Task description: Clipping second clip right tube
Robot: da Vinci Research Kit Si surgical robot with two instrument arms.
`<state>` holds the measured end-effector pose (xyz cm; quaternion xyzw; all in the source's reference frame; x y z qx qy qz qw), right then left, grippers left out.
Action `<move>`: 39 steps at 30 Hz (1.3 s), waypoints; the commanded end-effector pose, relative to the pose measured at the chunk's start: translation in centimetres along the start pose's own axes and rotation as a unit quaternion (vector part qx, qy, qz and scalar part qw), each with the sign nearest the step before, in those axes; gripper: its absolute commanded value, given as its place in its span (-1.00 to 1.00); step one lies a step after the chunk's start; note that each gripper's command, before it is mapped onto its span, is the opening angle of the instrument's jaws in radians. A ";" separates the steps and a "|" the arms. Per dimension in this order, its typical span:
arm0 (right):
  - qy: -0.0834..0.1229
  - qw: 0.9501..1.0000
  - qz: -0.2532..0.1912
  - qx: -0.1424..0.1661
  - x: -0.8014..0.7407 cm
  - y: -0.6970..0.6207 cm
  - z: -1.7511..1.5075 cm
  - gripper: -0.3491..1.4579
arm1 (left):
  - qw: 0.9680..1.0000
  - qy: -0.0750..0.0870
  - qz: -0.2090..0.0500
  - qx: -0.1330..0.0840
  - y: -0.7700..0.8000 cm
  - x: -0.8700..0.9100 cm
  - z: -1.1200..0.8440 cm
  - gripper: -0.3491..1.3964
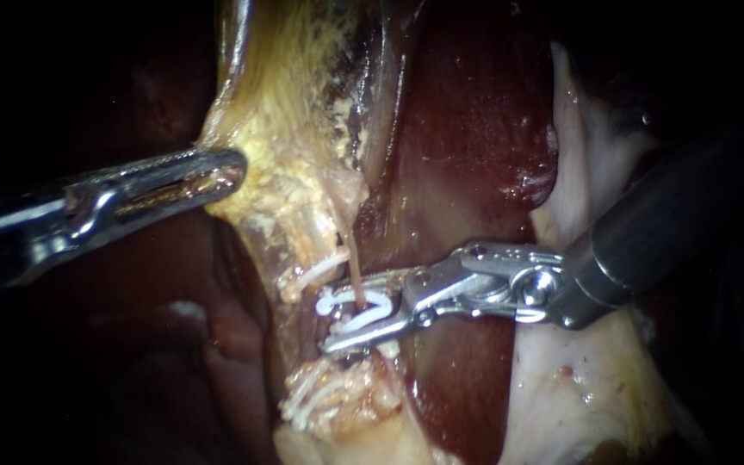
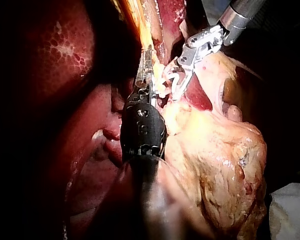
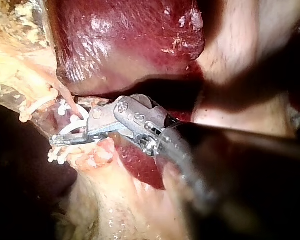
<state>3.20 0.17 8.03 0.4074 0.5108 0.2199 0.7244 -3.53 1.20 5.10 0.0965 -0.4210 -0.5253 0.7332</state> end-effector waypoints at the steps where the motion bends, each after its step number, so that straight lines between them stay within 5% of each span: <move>1: 0.000 1.000 0.000 0.001 0.00 0.00 0.00 -0.15 | 1.000 0.000 0.000 0.000 0.00 0.00 0.00 -1.00; 6: -0.002 1.000 0.002 0.005 0.00 0.00 0.00 -0.26 | 1.000 0.000 0.000 0.000 0.00 0.01 0.00 -1.00; 13: 0.000 1.000 0.010 0.004 -0.01 -0.01 -0.05 -1.00 | 1.000 0.000 0.000 0.000 0.00 0.01 0.01 -1.00; 39: 0.001 1.000 0.030 0.004 -0.05 -0.01 -0.06 -1.00 | 1.000 0.000 -0.006 0.000 0.00 0.01 0.01 -1.00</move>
